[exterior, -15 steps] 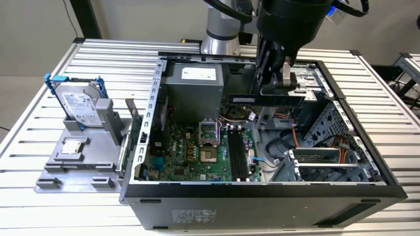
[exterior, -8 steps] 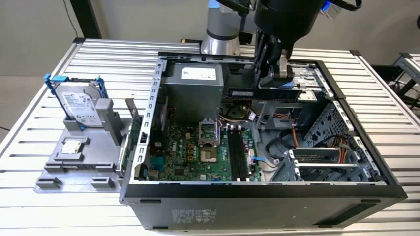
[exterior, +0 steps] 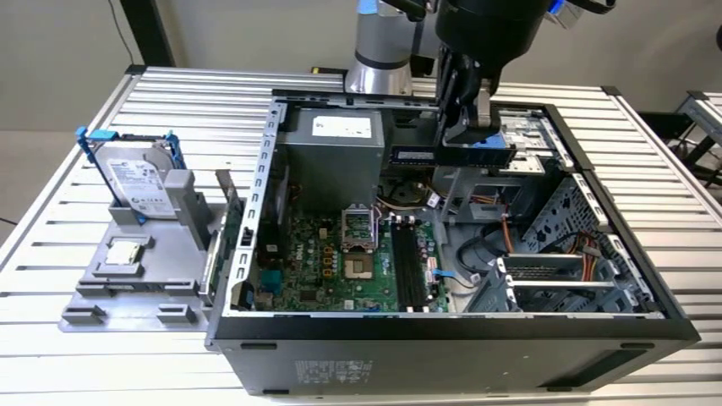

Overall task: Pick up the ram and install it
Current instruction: 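Pick up the ram and move it above insertion slot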

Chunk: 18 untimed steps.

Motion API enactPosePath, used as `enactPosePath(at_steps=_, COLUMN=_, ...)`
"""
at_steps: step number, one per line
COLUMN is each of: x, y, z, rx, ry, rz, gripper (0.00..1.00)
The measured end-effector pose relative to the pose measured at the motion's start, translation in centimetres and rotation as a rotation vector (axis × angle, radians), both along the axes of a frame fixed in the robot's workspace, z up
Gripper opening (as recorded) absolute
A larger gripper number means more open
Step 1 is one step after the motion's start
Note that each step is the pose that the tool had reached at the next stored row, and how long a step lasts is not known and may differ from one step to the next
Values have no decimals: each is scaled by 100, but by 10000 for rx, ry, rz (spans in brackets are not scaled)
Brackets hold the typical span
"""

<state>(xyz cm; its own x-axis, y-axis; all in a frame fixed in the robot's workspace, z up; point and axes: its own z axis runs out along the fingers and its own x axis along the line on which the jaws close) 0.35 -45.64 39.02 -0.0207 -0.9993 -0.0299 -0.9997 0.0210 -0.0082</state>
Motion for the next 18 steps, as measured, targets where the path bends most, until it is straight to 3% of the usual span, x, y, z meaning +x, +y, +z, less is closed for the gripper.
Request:
enactPosePath(at_steps=14, x=0, y=1, z=0, rx=0, ry=16, rz=-12, gripper=0)
enactPosePath(at_steps=18, x=0, y=1, z=0, rx=0, ry=15, rz=-269, gripper=0)
